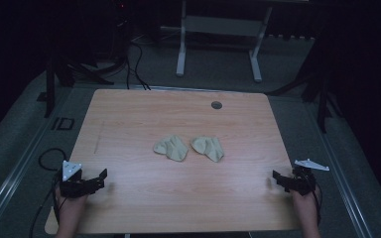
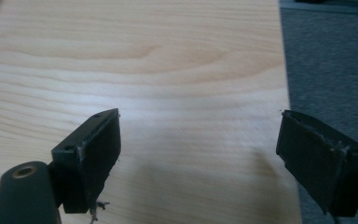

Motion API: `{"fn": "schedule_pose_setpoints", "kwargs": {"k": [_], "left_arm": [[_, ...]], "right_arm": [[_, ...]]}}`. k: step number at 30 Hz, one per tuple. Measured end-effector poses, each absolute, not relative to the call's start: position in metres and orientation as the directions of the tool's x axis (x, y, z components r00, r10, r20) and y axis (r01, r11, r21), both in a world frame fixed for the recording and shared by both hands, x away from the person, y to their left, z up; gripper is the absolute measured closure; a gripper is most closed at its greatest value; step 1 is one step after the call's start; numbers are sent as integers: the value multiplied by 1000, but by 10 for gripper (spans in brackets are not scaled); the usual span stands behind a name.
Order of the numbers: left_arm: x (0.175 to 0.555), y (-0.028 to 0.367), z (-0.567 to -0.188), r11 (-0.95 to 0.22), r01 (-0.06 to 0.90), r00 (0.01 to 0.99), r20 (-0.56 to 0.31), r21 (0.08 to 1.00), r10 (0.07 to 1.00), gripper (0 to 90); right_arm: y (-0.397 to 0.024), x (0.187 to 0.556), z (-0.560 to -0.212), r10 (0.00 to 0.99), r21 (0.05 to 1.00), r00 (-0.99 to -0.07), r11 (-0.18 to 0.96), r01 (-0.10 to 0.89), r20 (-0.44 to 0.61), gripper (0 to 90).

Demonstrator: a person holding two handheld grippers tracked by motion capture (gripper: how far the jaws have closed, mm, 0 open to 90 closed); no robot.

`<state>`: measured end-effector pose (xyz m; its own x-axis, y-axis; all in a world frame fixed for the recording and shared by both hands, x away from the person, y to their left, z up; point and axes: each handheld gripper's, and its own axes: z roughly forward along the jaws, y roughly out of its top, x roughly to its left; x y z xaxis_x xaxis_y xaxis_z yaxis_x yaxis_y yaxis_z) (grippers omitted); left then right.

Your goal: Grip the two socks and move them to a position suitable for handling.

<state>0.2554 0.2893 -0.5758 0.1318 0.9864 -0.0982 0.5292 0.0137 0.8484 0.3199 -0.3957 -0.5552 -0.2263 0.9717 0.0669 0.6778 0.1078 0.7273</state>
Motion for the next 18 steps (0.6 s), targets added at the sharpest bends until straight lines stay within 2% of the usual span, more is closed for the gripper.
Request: {"fn": "schedule_pose_setpoints", "kwargs": {"k": [4,7,10,18], "left_arm": [[256,288,-576,6,535,138,-94,845,986,16],[255,288,-576,8,535,138,-97,845,986,16],[255,288,-576,6,537,141,-97,844,985,16],[255,287,-575,-9,532,161,-91,847,983,16]], "right_arm": [[-383,330,-548,963,697,-263,152,701,54,136],[-371,339,-545,938,665,-333,189,722,95,136],[-356,348,-545,920,636,-381,243,732,88,136],[-324,366,-540,890,616,-446,300,729,95,140]]}}
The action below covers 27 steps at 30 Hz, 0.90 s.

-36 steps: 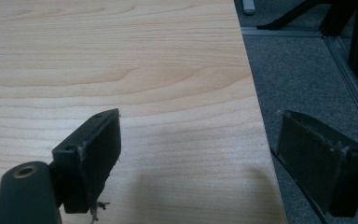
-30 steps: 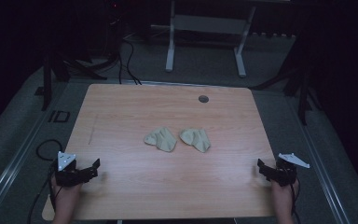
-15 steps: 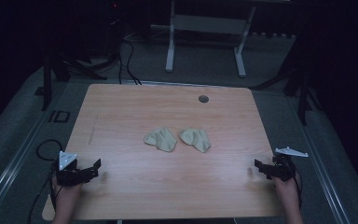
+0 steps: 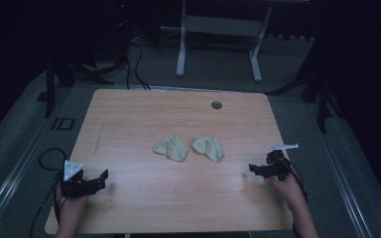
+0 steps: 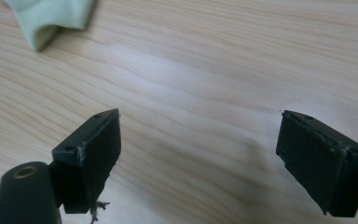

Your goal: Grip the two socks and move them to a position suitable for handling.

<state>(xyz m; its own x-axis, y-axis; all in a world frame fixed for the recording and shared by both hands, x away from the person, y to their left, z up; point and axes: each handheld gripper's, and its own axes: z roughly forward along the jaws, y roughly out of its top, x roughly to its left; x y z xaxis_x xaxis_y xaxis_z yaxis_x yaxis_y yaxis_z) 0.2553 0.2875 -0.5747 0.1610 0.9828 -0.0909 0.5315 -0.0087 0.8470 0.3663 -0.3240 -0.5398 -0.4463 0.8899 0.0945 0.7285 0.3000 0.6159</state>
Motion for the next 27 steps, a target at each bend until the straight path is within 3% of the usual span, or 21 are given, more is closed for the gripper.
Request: {"fn": "schedule_pose_setpoints", "kwargs": {"k": [10,27], "left_arm": [[255,287,-575,-13,533,174,-95,846,980,16],[256,285,-576,-34,542,194,-86,839,977,16]], "right_arm": [[-289,384,-535,855,594,-514,376,711,74,190],[-221,415,-512,787,567,-614,480,670,58,192]]}}
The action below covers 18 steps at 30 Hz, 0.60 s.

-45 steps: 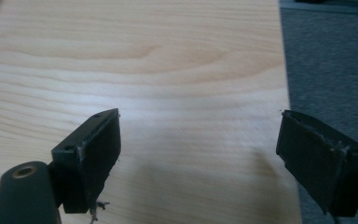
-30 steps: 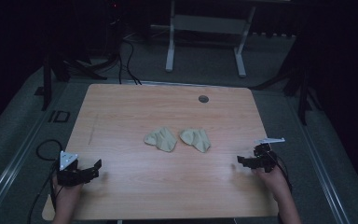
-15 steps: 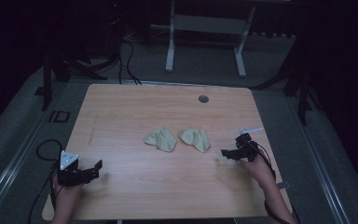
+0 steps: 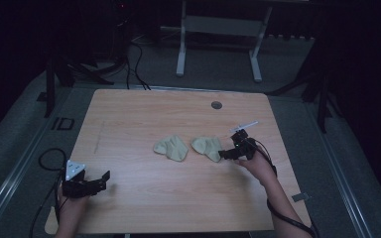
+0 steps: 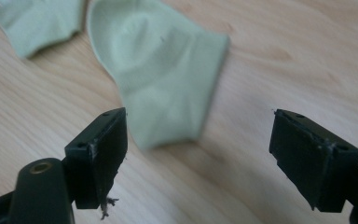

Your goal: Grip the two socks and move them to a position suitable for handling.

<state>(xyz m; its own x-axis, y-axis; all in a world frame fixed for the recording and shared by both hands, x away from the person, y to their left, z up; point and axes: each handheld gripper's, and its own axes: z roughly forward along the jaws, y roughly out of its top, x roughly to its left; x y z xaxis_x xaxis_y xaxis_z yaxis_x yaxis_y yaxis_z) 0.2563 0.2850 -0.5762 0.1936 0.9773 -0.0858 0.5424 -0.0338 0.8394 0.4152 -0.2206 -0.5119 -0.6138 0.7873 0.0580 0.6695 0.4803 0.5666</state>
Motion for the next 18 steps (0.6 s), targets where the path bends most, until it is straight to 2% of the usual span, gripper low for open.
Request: {"fn": "schedule_pose_setpoints", "kwargs": {"k": [12,18], "left_arm": [[257,284,-578,-47,548,205,-80,835,975,16],[257,283,-578,-54,549,212,-77,834,974,16]], "right_arm": [[-171,437,-514,746,526,-665,552,647,35,235],[-150,448,-523,752,507,-658,560,655,20,307]]}}
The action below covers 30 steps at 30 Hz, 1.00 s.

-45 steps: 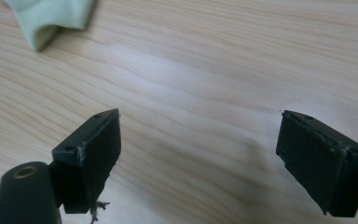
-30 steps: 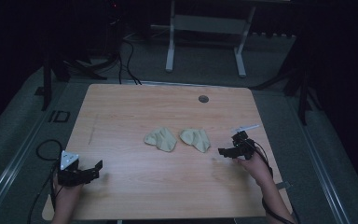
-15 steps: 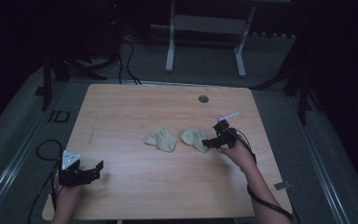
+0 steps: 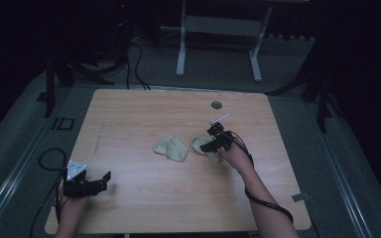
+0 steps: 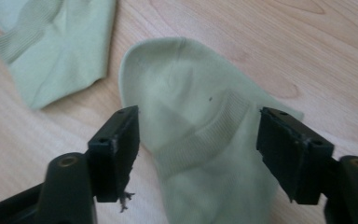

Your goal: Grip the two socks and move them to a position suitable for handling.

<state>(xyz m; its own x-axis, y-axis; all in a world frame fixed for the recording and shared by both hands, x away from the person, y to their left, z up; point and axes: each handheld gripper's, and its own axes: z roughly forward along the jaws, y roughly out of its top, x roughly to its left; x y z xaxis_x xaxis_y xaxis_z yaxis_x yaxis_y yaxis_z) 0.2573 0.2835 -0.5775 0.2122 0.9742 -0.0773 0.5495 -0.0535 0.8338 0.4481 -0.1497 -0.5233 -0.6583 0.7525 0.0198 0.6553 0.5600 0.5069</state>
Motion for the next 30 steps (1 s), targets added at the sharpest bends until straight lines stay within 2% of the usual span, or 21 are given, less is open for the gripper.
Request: {"fn": "schedule_pose_setpoints", "kwargs": {"k": [4,6,8,12,15,20,30], "left_arm": [[257,284,-578,-51,549,212,-81,834,974,16],[257,284,-578,-49,550,212,-82,834,974,16],[257,284,-578,-50,551,212,-82,833,974,16],[257,284,-578,-52,552,213,-81,832,974,16],[257,284,-578,-53,554,214,-81,831,974,16],[257,284,-578,-51,557,211,-82,829,974,16],[257,284,-578,-53,559,213,-81,828,974,16]], "right_arm": [[-141,450,-531,755,478,-656,582,658,-16,362],[-137,450,-535,749,456,-661,603,655,-41,440],[-134,447,-538,738,446,-671,627,639,-74,477],[-133,446,-536,748,437,-659,621,650,-82,675],[-132,446,-536,741,427,-665,633,646,-94,751],[-132,446,-533,747,427,-658,629,650,-98,795],[-142,433,-502,743,493,-665,609,621,-81,799]]}}
